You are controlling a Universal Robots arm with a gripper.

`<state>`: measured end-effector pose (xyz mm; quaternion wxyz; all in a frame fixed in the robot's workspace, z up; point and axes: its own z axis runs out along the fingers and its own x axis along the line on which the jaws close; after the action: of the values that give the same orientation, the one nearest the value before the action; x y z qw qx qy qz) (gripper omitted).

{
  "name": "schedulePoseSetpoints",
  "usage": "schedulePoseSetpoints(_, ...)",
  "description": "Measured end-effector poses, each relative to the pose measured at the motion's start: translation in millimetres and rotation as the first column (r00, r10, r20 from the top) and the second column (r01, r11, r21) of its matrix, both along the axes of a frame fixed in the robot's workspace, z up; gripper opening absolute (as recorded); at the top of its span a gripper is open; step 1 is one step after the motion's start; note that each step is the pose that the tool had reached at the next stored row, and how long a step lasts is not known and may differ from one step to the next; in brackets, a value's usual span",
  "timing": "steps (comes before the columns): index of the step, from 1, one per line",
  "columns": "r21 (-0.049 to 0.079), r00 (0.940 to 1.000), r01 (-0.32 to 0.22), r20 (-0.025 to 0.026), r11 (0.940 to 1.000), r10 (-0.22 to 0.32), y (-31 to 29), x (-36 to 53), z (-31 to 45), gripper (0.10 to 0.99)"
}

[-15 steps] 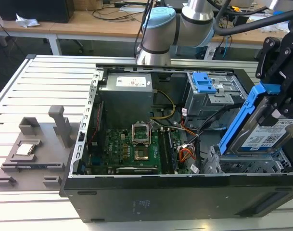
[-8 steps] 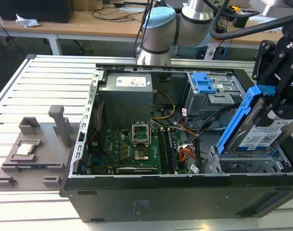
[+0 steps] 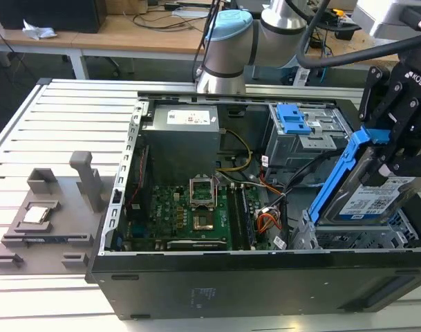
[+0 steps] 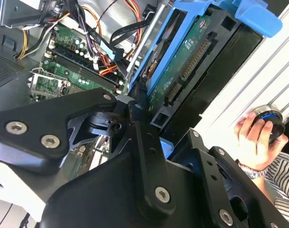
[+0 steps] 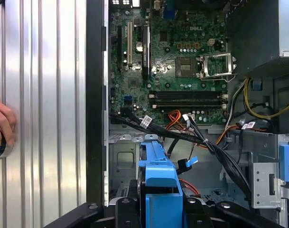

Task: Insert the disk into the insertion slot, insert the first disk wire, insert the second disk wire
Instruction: 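Insert the disk into the insertion slot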

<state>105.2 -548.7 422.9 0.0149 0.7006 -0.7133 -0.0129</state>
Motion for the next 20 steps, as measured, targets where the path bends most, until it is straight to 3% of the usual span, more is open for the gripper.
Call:
schedulePoseSetpoints(10, 0.000, 1.0000, 0.000, 0.0000, 1.0000, 0.000, 0.0, 0.0, -26.0, 0.365)
schedulePoseSetpoints(20, 0.000, 1.0000, 0.000, 0.0000, 1.0000, 0.000, 0.0, 0.0, -44.8, 0.365)
